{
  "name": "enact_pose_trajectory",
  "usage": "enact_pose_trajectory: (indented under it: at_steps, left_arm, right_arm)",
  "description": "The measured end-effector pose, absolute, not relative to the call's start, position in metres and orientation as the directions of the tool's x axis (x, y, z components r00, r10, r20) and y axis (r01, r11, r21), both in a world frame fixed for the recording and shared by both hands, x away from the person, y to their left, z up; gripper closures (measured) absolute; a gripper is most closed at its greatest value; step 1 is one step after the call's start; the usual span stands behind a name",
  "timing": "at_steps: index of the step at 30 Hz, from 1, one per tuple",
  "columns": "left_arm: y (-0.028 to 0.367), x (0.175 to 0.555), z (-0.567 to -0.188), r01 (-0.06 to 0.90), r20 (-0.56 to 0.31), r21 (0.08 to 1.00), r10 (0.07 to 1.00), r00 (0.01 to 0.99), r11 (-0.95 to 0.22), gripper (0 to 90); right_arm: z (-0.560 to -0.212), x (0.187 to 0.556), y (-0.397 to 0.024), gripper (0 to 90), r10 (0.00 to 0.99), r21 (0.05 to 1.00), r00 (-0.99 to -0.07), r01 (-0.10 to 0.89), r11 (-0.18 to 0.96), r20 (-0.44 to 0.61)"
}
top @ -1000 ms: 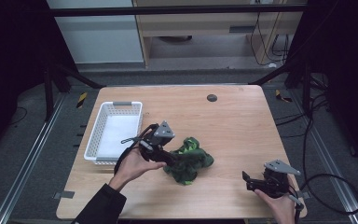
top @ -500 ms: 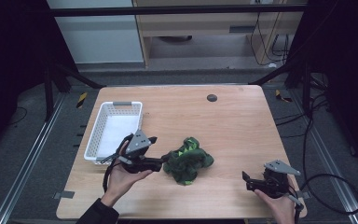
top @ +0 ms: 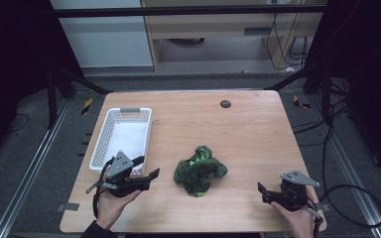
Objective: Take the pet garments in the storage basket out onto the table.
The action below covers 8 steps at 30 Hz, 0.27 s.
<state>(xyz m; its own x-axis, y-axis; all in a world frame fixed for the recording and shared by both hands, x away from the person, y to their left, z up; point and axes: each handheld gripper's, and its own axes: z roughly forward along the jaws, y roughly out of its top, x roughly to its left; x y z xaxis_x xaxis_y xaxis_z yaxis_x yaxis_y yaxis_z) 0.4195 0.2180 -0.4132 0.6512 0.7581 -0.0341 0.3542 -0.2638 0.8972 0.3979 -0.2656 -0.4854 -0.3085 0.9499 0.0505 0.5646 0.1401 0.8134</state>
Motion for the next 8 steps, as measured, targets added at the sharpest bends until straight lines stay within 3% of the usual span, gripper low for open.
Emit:
enact_pose_trajectory:
  at_steps: [8]
  left_arm:
    - [0.246, 0.407, -0.418, 0.36, -0.053, 0.91, 0.804, 0.592, -0.205, 30.8]
  right_arm:
    - [-0.486, 0.396, -0.265, 4.1, 0.949, 0.815, -0.31, 0.564, 0.137, 0.055]
